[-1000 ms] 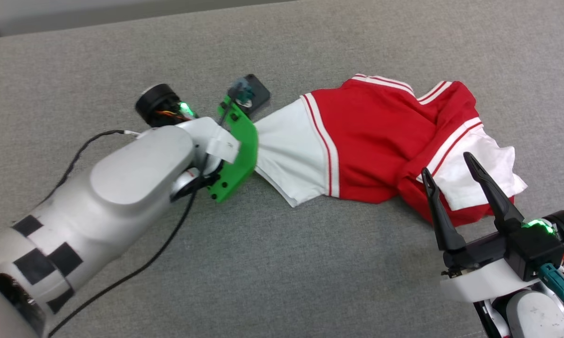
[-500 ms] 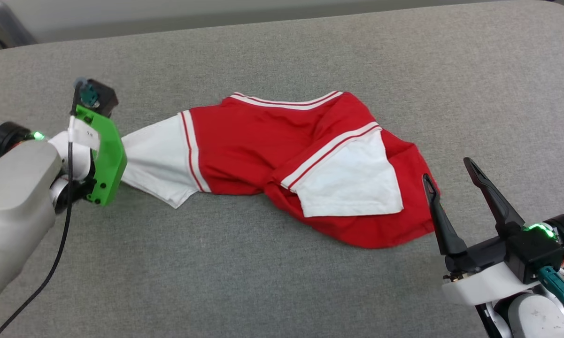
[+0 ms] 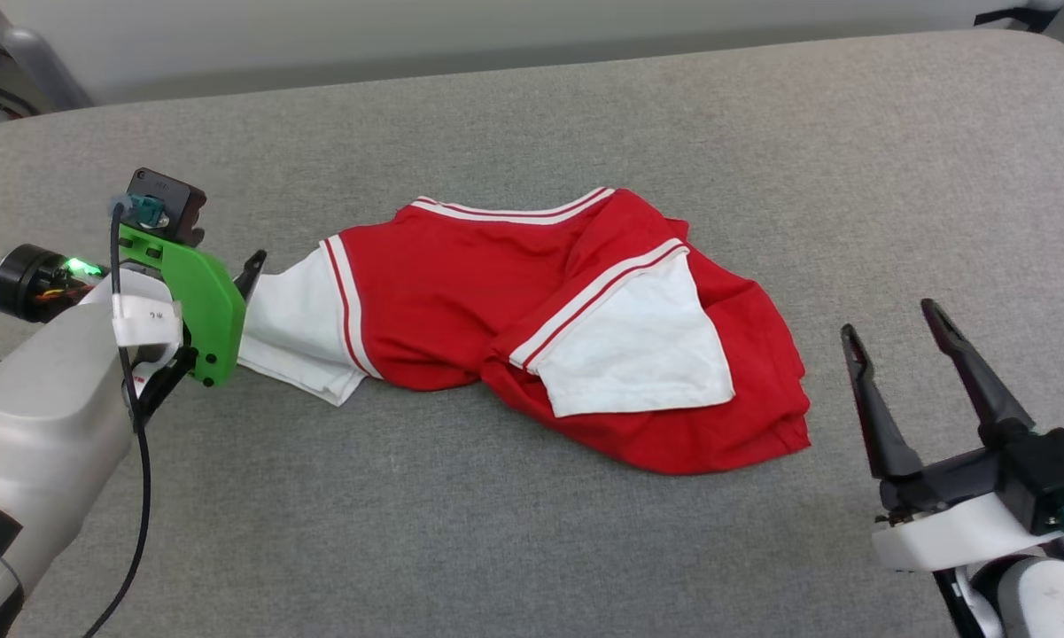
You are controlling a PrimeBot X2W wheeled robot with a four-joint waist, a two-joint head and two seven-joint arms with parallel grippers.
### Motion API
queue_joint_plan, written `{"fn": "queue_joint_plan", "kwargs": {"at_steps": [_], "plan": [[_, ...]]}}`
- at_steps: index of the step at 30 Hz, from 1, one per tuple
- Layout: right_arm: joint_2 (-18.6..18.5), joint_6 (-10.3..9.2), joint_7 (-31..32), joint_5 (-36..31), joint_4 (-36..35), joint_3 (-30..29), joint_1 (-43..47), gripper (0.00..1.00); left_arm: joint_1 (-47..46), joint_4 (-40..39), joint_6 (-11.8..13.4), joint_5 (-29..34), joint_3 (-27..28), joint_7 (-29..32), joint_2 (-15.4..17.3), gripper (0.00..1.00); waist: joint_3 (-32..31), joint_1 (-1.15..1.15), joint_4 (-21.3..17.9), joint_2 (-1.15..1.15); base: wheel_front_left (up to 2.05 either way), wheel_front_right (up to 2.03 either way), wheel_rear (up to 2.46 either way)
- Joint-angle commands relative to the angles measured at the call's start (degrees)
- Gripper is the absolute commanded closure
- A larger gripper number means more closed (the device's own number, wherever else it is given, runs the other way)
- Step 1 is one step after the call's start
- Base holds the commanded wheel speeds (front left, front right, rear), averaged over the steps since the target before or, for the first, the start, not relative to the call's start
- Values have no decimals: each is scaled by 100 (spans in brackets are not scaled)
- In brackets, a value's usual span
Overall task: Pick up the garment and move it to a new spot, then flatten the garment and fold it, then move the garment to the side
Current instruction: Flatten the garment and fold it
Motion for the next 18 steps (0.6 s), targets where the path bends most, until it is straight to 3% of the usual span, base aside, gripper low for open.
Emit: {"fn": "queue_joint_plan", "kwargs": {"at_steps": [1,6,9,13,18], "plan": [[-59,-45,-17,75,-53,-90,49,0,90,-22,131,146,25,-329,-30,0,-178,0,158,0,0,0,0],[-358,-45,-17,189,-168,-375,-97,0,322,-409,687,326,272,-1328,-77,0,-375,0,407,0,0,0,0],[-628,-45,-17,243,-161,-387,-269,0,556,-902,1065,439,562,-1430,-48,0,-436,0,545,0,0,0,0],[-1108,-45,-7,510,106,-230,-622,0,1111,-2104,1707,917,1405,-1439,36,0,-449,0,741,0,0,0,0],[-1896,-45,551,1153,449,316,-1368,0,2025,-3280,2251,1678,2332,-1441,93,0,-365,0,972,0,0,0,0]]}}
